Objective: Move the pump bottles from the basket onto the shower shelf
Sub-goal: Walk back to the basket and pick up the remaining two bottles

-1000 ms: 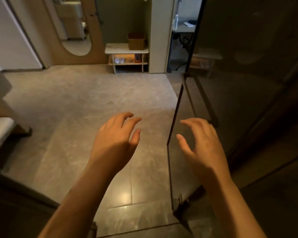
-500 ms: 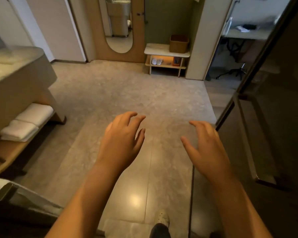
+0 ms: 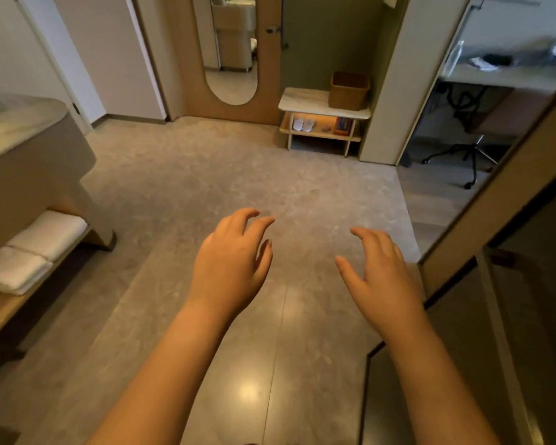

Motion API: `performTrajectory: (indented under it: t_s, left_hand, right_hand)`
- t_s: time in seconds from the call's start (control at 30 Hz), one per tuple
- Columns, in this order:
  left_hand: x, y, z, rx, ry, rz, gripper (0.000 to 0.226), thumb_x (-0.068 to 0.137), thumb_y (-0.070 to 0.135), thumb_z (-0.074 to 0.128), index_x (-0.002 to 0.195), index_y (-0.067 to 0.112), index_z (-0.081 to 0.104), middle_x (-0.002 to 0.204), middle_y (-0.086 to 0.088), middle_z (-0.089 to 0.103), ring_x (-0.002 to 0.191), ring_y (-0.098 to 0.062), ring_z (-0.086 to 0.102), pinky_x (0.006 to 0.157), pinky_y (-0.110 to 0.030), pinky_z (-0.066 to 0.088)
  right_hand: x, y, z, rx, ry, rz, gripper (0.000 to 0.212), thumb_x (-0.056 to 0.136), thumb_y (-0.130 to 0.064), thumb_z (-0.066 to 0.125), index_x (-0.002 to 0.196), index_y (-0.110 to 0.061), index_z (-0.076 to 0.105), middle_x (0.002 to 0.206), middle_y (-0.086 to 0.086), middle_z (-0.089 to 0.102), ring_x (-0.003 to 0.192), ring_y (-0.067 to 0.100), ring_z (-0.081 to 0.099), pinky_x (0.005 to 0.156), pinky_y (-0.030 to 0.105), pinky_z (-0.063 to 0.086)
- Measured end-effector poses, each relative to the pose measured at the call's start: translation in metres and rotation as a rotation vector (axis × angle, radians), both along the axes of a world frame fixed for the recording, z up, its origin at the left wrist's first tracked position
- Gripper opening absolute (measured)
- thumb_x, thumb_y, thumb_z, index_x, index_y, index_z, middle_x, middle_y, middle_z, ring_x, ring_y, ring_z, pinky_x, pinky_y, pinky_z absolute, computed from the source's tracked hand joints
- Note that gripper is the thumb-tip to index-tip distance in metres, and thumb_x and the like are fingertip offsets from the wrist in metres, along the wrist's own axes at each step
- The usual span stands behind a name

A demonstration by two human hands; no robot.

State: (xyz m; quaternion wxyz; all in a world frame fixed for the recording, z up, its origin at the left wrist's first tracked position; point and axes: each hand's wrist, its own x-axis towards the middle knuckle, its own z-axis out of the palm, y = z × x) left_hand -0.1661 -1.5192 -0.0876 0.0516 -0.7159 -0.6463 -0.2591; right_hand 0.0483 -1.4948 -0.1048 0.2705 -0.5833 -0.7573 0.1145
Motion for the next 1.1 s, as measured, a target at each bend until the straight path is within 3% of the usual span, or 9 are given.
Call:
performTrajectory:
  t_s: [0.23,0.6,0.9,1.1]
  left_hand:
    - [-0.053,0.103,-0.005,-0.004,0.006,0.041,0.036,0.089,0.024,0.054,0.124,0.013,0.057,0.121,-0.009,0.057,0.11,-0.026,0.053,0.085,-0.036,0.044]
    - [-0.127,0.33,-0.017,-0.011,-0.031,-0.029,0.035,0.089,0.021,0.057,0.123,0.013,0.058,0.123,-0.011,0.057,0.111,-0.028,0.053,0.088,-0.039,0.043]
    - [-0.106,0.492,-0.03,-0.128,0.025,-0.129,0.042,0.092,0.027,0.052,0.132,0.015,0.05,0.132,-0.01,0.052,0.117,-0.029,0.049,0.092,-0.04,0.04]
    - [-0.055,0.605,-0.038,-0.141,0.033,-0.146,0.043,0.093,0.031,0.049,0.135,0.02,0.046,0.139,-0.006,0.047,0.126,-0.025,0.042,0.098,-0.039,0.037]
  right_hand:
    - [-0.053,0.109,0.003,0.001,-0.025,0.116,0.05,0.092,-0.04,0.05,0.137,-0.021,0.037,0.137,-0.001,0.041,0.126,0.016,0.038,0.102,0.029,0.034]
    - [-0.118,0.32,-0.001,-0.014,-0.069,0.05,0.053,0.092,-0.041,0.049,0.14,-0.023,0.033,0.143,-0.001,0.037,0.129,0.015,0.035,0.102,0.023,0.028]
    - [-0.093,0.449,-0.025,-0.121,0.03,-0.123,0.064,0.092,-0.044,0.048,0.146,-0.025,0.021,0.148,0.0,0.033,0.134,0.016,0.033,0.108,0.03,0.03]
    - [-0.046,0.559,-0.033,-0.134,0.094,-0.183,0.063,0.09,-0.048,0.048,0.144,-0.028,0.024,0.151,-0.002,0.03,0.136,0.017,0.032,0.109,0.036,0.033]
